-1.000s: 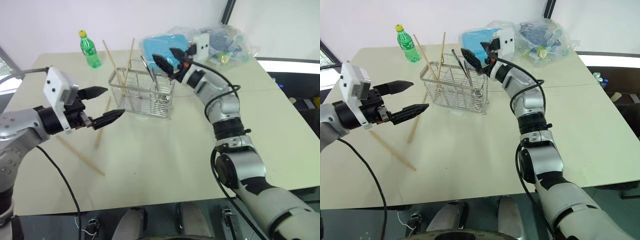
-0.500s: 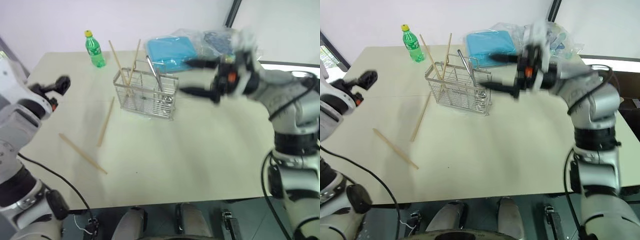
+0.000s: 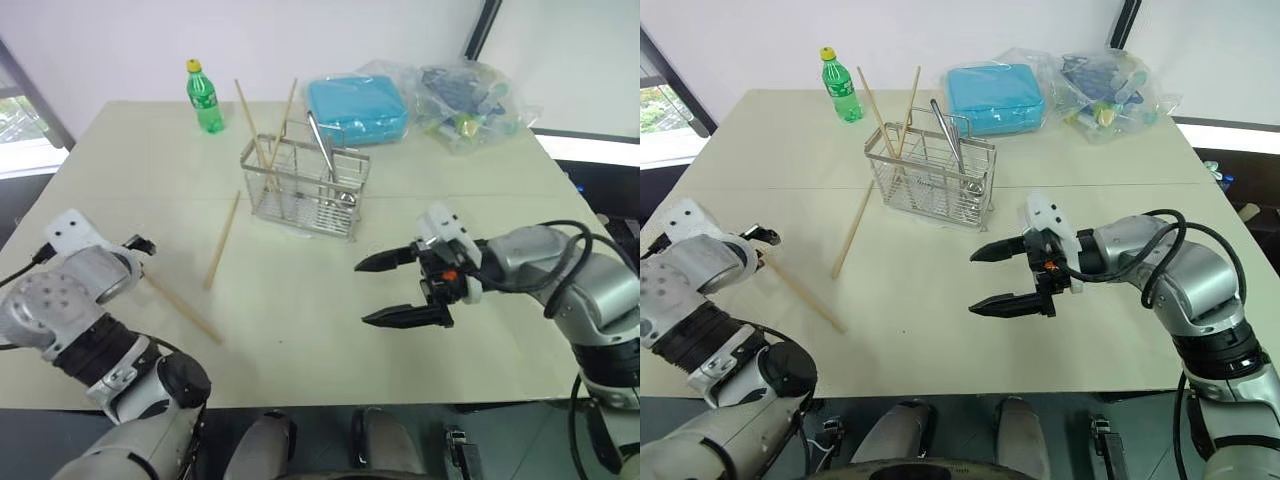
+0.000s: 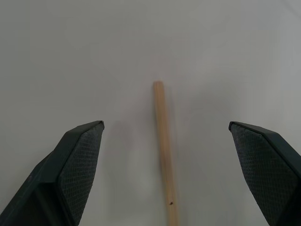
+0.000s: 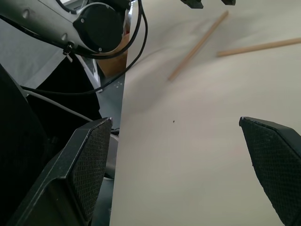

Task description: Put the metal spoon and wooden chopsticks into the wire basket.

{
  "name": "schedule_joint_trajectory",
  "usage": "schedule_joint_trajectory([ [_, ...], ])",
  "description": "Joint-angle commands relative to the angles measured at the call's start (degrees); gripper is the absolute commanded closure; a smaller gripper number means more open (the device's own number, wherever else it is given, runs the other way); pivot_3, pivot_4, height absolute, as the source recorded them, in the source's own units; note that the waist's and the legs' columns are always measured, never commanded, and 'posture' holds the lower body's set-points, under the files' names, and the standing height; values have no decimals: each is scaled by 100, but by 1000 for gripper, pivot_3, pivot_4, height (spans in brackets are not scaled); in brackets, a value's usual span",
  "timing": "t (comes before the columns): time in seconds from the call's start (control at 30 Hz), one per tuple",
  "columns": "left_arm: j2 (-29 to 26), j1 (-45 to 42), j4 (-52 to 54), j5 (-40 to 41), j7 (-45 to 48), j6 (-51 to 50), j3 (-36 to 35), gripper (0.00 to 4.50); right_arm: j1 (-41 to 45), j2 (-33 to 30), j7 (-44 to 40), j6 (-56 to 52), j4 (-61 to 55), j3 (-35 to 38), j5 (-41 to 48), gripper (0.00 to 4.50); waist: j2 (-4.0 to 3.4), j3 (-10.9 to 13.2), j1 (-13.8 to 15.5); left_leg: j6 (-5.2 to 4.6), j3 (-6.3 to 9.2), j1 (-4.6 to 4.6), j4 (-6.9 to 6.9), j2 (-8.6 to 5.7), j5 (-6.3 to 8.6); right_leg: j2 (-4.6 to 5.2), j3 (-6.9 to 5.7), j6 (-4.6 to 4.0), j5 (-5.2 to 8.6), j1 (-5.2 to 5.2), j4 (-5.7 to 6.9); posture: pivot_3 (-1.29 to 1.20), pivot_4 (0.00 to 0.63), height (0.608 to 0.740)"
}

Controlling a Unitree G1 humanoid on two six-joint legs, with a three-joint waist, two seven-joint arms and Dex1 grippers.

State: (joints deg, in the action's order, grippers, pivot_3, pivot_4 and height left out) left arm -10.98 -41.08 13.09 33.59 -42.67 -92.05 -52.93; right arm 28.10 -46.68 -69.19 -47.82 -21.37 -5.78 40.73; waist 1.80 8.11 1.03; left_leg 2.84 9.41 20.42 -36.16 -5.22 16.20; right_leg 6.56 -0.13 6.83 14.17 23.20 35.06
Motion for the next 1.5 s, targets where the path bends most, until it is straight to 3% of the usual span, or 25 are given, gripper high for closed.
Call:
schedule_joint_trajectory([
  [0.03, -131, -252, -393, -370, 341, -45, 177, 0, -5, -30, 151, -28, -234, 223, 137, 73, 0, 0, -12, 0, 0, -1, 1, 0, 0, 0, 0, 0, 0, 0, 0, 0, 150, 725],
  [0.27, -335, -512, -1489, -1128, 897, 292, 460, 0, -37, 145, 682, -182, -281, 423, 268, 73, 0, 0, -16, 0, 0, -2, 2, -2, 0, -1, -1, 0, 0, 0, 1, 0, 150, 725],
  [0.43, -184, -691, -1782, -1567, 943, 362, 210, 0, -128, 13, 748, -222, -327, 522, 325, 73, -1, -1, -3, 1, 1, -3, 2, 0, -1, 0, -2, 0, 0, -1, 2, 0, 150, 725],
  [0.53, -119, -724, -1826, -1803, 983, 472, 69, 857, -133, -11, 805, -240, -333, 559, 367, 0, -8, -4, -16, 0, -1, -6, 3, -1, 0, 2, -2, 1, 0, -3, 1, 0, 150, 725],
  [0.77, -68, -861, -1836, -2140, 1181, 568, -11, 4203, -114, -49, 788, -217, -274, 556, 348, 0, -11, -6, 55, 3, 0, -6, 4, -2, -2, 1, -4, 5, -2, -7, 3, 0, 150, 725],
  [0.8, -99, -867, -1846, -2160, 1236, 604, 18, 4478, -108, -49, 783, -206, -256, 549, 335, 0, -11, -6, 87, 3, 0, -6, 3, -1, -2, 2, -4, 6, -2, -7, 3, 0, 150, 725],
  [0.97, -639, -752, -2151, -2171, 1854, 1513, 538, 4478, -65, -11, 799, -164, -196, 498, 282, 0, -3, -2, 119, 4, -1, -2, 2, -2, -3, 1, -5, 7, -3, -2, 2, 0, 150, 725],
  [1.3, -2215, -1441, -3287, -2075, 4379, 5812, 1951, 4478, -77, 25, 878, -121, -138, 535, 249, 0, 13, 5, 137, 8, -3, 6, 5, 4, -4, 2, -8, 5, -4, 6, -4, 0, 150, 725],
  [1.5, -2120, -2993, -3868, -1030, 5695, 6853, 1964, 4478, -56, 138, 1119, -124, -141, 608, 260, 0, 24, 10, 114, 1, 3, 15, -1, -1, -1, 13, -20, 8, -5, -1, -15, 0, 150, 725],
])
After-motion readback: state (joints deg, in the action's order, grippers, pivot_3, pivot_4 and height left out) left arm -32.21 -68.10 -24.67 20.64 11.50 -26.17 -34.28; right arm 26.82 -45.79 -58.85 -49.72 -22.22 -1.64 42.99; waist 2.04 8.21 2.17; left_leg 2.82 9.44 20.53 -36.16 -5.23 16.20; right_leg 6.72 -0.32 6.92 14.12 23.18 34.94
